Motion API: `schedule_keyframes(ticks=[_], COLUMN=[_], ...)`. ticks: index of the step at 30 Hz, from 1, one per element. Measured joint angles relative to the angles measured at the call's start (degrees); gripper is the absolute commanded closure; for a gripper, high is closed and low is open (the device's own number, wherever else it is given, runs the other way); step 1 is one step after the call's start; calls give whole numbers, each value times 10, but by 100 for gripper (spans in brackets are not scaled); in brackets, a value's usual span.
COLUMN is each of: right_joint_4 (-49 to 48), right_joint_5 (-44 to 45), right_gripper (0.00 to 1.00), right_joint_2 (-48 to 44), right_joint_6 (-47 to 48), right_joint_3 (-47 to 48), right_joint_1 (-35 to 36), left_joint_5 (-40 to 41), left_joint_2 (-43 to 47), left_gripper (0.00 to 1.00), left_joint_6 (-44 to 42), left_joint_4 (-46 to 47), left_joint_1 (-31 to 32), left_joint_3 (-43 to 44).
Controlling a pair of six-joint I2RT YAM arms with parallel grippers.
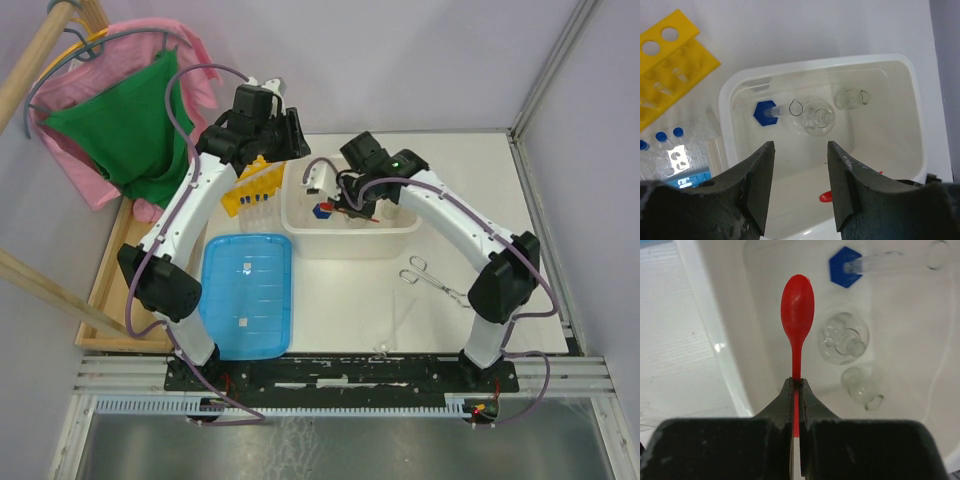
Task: Organize the chemistry lab equipment
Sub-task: Place the chemistry item in the storage box.
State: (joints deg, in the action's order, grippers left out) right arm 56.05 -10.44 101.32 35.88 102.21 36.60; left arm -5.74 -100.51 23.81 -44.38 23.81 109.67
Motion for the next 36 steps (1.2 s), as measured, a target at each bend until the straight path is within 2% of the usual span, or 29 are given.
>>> schedule_keyframes(ticks=[6, 17, 26, 36], right_joint_4=[20, 1, -20, -37], right_joint_5=[4, 29, 36, 40], right_gripper=[98, 98, 98, 97], right_joint_2=[45, 118, 176, 179], right_joint_6=[40, 40, 30, 23], right_joint_3=[-4, 6, 4, -12], right_joint_1=[38, 40, 14, -34], left_joint_5=[12, 28, 40, 42], left_joint_2=[0, 12, 37, 40], left_gripper=[47, 46, 46, 46], left_joint_6=[0, 0, 0, 0], left_joint_4=[2, 3, 8, 12], left_joint_1=[0, -2, -6, -10], left_joint_3=[1, 1, -8, -17])
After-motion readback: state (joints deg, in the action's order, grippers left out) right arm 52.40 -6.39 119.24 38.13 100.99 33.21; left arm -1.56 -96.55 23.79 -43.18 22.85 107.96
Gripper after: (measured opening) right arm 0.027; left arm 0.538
